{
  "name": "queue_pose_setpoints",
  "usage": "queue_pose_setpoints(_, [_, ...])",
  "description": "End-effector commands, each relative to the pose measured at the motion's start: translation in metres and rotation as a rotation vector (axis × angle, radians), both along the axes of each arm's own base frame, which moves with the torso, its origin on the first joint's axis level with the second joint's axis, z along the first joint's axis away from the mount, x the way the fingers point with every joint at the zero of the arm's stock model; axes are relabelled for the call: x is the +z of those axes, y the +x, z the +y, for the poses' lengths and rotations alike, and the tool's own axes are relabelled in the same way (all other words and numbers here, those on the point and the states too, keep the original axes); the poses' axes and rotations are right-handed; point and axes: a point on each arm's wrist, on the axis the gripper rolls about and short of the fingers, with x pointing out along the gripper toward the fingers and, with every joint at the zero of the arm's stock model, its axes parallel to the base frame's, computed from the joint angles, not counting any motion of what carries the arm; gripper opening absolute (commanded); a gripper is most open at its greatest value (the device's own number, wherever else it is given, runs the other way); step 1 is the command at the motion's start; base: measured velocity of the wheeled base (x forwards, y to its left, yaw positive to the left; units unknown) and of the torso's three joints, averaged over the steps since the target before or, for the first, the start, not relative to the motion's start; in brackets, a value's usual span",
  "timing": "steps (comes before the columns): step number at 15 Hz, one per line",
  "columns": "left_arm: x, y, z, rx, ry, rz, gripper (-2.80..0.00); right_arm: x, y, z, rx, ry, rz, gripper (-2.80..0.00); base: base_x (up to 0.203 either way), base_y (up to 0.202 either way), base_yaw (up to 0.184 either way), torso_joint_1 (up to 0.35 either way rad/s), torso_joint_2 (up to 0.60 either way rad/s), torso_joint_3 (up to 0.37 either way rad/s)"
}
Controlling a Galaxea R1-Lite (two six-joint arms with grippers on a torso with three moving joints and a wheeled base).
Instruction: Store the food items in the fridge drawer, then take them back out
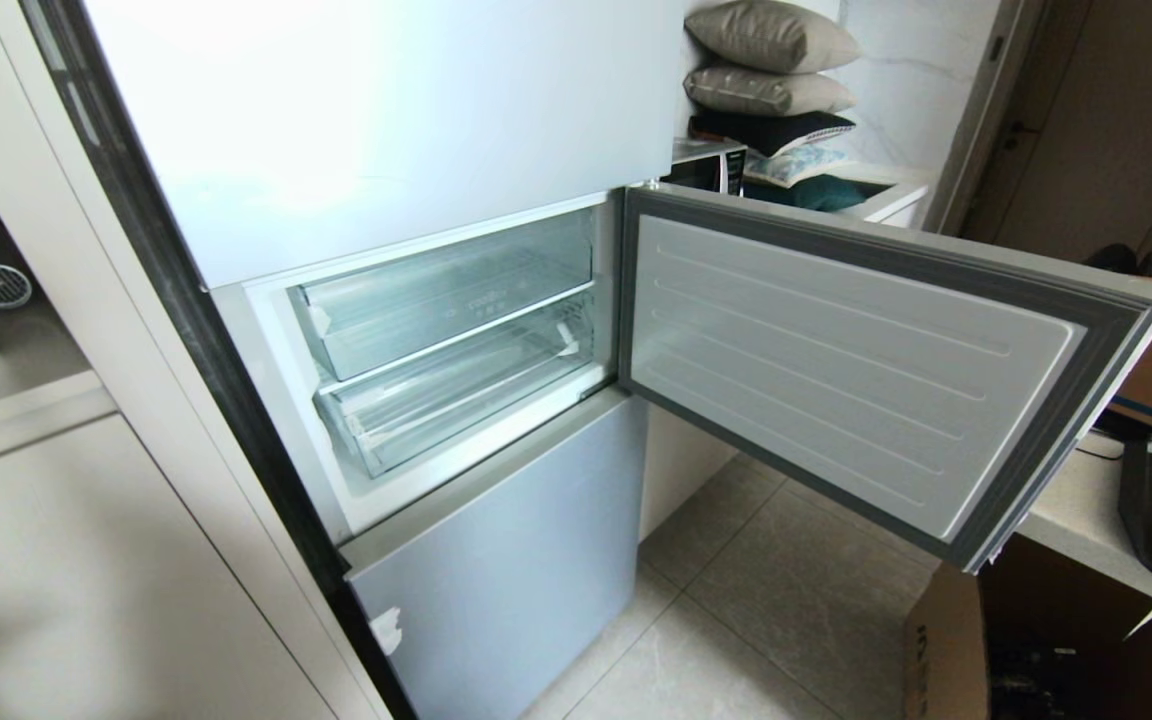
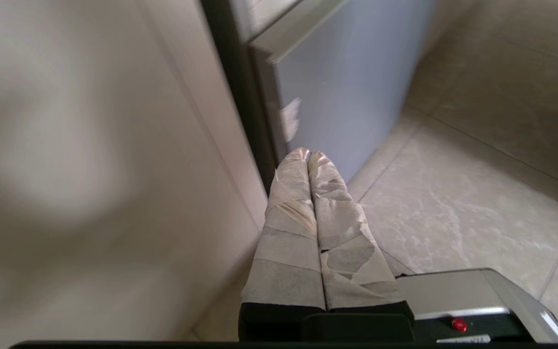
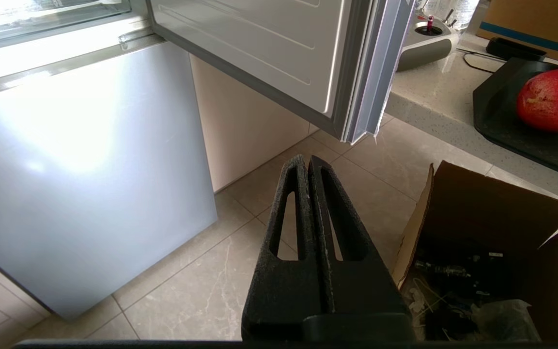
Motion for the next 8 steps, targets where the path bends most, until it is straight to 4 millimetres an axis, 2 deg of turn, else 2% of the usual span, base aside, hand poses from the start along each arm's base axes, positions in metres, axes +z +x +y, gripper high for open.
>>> queue_pose_setpoints(1, [-0.001,-0.002,0.0,-0.105,0.004,-0.014,-2.8,0.0,0.0,0.0,0.0,0.0,-0.001,-2.8,0.0,0.0,0.0,0.0,0.0,0.0])
queue_pose_setpoints(5, [-0.004,-0.02,0.0,-0.074,0.007,-0.248,-2.8,0.0,0.0,0.0,0.0,-0.005,-0.001,-2.8,0.0,0.0,0.0,0.0,0.0,0.0])
queue_pose_setpoints(8, [-0.005,-0.022,0.001,-0.009,-0.12,-0.274,-2.8,0.003,-0.001,0.0,-0.007,-0.005,-0.012,-2.8,0.0,0.0,0.0,0.0,0.0,0.0])
